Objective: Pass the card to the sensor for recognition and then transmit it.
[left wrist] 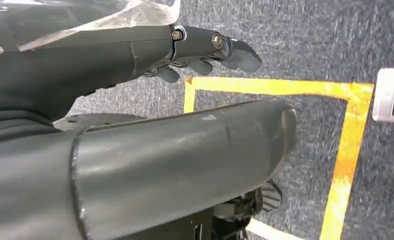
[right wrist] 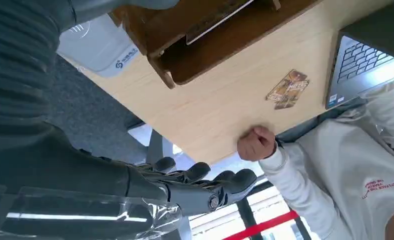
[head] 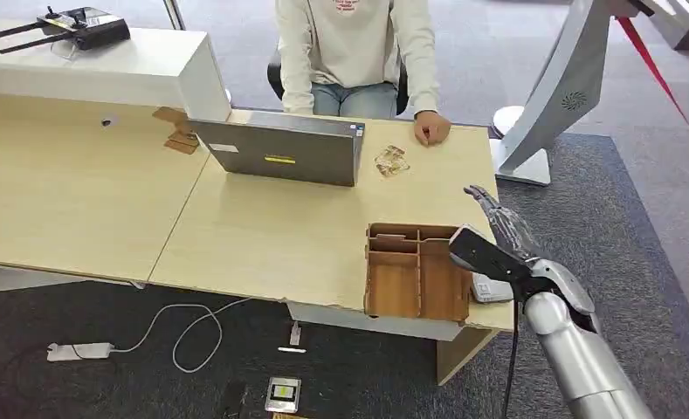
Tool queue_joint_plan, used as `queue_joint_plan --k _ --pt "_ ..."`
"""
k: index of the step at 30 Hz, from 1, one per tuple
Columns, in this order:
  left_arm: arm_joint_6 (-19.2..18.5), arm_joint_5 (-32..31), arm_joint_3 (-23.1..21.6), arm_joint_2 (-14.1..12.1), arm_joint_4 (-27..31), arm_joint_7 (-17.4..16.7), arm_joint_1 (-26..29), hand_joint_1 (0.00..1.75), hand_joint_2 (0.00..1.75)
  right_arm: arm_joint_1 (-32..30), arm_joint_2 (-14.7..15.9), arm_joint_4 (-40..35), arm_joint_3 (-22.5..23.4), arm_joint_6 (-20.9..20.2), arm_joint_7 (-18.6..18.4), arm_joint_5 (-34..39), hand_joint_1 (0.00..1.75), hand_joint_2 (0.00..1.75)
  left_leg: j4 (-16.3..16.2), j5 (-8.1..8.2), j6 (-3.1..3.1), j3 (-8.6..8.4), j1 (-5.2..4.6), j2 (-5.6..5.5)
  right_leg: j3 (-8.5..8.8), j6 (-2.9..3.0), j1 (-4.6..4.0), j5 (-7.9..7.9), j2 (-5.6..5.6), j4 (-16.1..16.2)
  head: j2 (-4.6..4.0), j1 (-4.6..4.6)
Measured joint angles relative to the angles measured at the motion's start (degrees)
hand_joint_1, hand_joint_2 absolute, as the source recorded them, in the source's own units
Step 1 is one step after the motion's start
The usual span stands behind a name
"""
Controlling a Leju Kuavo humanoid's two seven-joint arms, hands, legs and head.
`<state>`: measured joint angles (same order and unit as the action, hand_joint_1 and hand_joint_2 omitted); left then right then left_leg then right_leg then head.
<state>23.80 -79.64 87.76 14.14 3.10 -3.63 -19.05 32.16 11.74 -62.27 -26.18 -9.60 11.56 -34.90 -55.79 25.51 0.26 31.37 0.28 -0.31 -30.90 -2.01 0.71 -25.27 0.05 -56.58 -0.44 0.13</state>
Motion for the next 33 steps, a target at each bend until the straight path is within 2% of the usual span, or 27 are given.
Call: queue_joint_plan --k 8,10,13,15,20,23,28,33 --pt "0.77 -0.94 -0.02 0.04 0.0 0.05 -0.03 0.0 0.0 -0.07 -0.46 -0.2 0.0 0.11 0.5 -1.05 0.0 1.75 0.0 0.0 0.0 0.0 0.0 0.0 0.0 0.0 -0.01 0.0 0.0 0.0 0.0 0.0" --pt "-0.28 0.0 0.0 0.07 0.0 0.04 -0.04 0.0 0.0 -0.76 -1.31 -0.54 -0.04 1.81 -0.87 -2.18 0.0 1.75 0.0 0.0 0.0 -0.01 0.01 -0.01 0.03 0.0 -0.02 0.0 0.0 0.0 0.0 0.0" --pt "0.92 -0.48 -0.02 0.17 0.0 0.04 -0.06 0.0 0.0 -3.37 -3.41 -1.88 -0.24 4.24 -4.04 -4.37 0.0 1.75 0.01 0.01 -0.01 -0.01 0.04 0.0 0.01 0.01 -0.06 -0.01 0.01 -0.01 0.0 0.0" --pt "-0.2 -0.07 -0.02 0.11 0.0 0.11 -0.04 0.0 0.0 -4.83 -4.42 -2.41 -0.63 5.01 -4.57 -4.83 0.0 1.75 0.01 0.01 -0.01 0.0 0.03 -0.01 0.0 0.02 -0.06 -0.01 0.0 0.0 0.0 -0.02" --pt "-0.48 0.04 0.0 0.04 0.0 0.24 0.0 0.0 0.0 -5.87 -6.12 -2.86 -1.27 6.36 -3.91 -5.58 0.0 1.75 0.03 0.0 -0.01 0.0 0.04 0.0 0.01 0.05 -0.07 -0.04 -0.01 -0.01 0.0 0.0" --pt "1.38 -1.01 0.0 0.04 0.0 0.22 -0.01 0.0 0.0 -6.13 -6.99 -2.93 -1.51 6.47 -3.8 -6.01 0.0 1.75 0.02 0.0 -0.01 0.0 0.04 0.01 0.01 0.05 -0.05 -0.04 -0.01 0.0 0.0 0.0" --pt "0.42 -0.53 0.0 0.0 0.0 0.44 0.01 0.0 0.0 -6.25 -8.0 -2.89 -1.86 7.15 -3.26 -6.3 0.0 1.75 0.02 0.0 -0.01 0.0 0.04 0.0 0.01 0.05 -0.04 -0.04 -0.01 0.0 0.0 0.0" --pt "1.07 -0.33 -0.02 0.0 0.0 0.48 0.0 0.0 0.0 -6.25 -8.52 -2.69 -1.97 7.21 -3.26 -6.38 0.0 1.75 0.02 0.0 -0.01 0.0 0.04 -0.01 0.01 0.05 -0.05 -0.04 -0.01 0.0 0.0 0.0"
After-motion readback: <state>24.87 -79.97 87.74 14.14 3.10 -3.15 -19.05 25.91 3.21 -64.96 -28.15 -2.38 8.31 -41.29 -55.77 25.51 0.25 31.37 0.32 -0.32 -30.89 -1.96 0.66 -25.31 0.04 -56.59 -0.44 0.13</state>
